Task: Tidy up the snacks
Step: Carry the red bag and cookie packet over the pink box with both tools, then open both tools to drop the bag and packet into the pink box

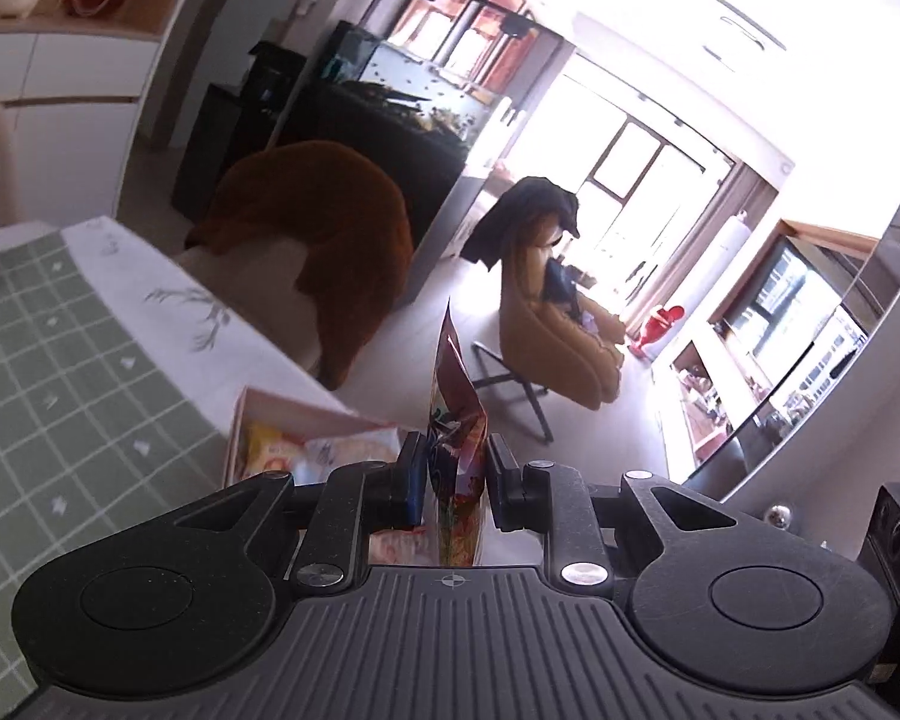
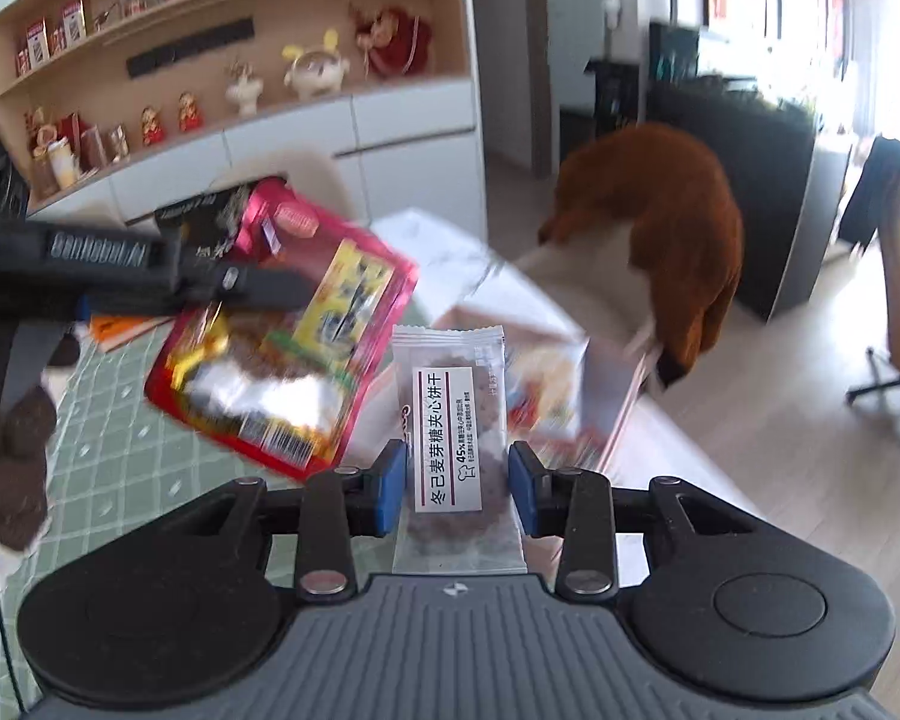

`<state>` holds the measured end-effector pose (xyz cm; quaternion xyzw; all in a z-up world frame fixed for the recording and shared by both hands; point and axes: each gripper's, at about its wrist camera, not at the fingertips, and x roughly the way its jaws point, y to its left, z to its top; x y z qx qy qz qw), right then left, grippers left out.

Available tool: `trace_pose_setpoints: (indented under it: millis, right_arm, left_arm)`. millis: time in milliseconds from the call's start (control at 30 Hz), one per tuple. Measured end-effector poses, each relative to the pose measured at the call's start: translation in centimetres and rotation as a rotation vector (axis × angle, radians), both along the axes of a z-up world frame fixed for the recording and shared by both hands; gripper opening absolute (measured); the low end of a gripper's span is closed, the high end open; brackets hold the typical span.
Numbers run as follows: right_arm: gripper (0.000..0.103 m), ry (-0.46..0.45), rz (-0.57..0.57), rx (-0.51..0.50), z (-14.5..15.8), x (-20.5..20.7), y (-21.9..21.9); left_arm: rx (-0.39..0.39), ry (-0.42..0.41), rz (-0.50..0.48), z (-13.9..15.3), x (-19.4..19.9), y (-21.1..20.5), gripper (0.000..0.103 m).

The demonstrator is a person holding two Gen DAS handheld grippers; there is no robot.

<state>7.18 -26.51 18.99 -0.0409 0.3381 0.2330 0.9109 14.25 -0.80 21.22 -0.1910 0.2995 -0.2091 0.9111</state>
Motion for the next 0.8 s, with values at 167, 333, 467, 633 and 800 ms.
trace_pose_setpoints:
  millis: [167, 333, 467, 633, 800]
  right_arm:
    - [0.036, -0.019, -0.047, -0.015, 0.1, 2.2, -1.5]
    - [0.036, 0.009, -0.074, -0.037, -1.1, 3.4, -2.7]
    - [0.036, 0.013, -0.085, -0.008, -1.2, 4.5, -3.4]
    - [0.037, 0.029, -0.082, 0.059, -1.6, 8.4, -1.3]
    - [0.041, 0.076, -0.12, 0.063, -3.2, 10.0, 1.3]
  left_arm:
    - [-0.012, 0.025, -0.002, -1.7, 4.9, -1.5, 0.026]
    - [-0.027, 0.087, 0.13, -5.8, 6.5, 1.1, 0.026]
    - [-0.025, 0.084, 0.179, -6.5, 4.2, 2.9, 0.026]
    - [0.09, 0.098, 0.228, -8.0, 0.4, 3.2, 0.026]
    - [0.294, 0.078, 0.205, -10.4, -5.2, 2.5, 0.027]
